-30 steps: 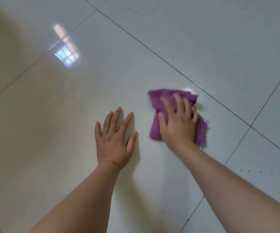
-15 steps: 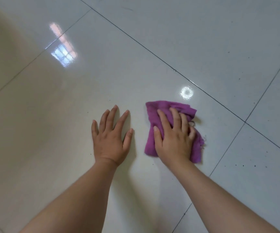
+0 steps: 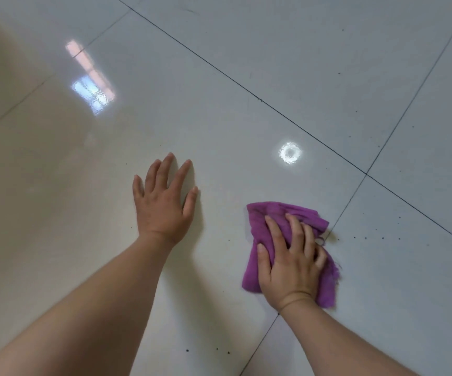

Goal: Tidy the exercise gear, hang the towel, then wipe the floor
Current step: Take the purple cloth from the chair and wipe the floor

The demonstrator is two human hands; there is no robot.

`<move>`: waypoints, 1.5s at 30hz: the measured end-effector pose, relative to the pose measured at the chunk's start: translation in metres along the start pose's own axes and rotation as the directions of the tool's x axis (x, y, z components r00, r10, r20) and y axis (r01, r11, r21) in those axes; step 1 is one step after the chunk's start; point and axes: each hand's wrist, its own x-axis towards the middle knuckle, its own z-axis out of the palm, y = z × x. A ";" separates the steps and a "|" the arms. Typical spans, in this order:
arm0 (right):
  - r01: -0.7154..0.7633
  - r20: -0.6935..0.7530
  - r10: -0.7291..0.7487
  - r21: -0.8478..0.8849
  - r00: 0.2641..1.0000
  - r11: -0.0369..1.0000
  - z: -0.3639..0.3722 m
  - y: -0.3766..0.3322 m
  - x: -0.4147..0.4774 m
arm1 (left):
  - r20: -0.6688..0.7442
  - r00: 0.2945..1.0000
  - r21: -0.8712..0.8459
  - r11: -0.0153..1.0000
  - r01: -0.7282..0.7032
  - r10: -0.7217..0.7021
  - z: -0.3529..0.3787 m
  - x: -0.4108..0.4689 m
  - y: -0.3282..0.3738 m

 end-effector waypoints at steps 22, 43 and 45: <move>-0.010 -0.002 0.010 0.086 1.000 0.996 0.002 0.001 0.000 | 0.024 0.956 -0.036 0.956 -0.290 0.291 0.023 0.009 0.075; 0.053 0.020 -0.054 0.057 0.998 0.997 -0.003 0.033 0.164 | 0.091 0.959 0.018 0.963 -0.270 0.268 0.018 0.015 0.079; 0.141 0.028 -0.143 0.046 0.989 0.989 -0.005 0.047 0.122 | 0.098 0.958 0.013 0.963 -0.271 0.268 0.017 0.015 0.080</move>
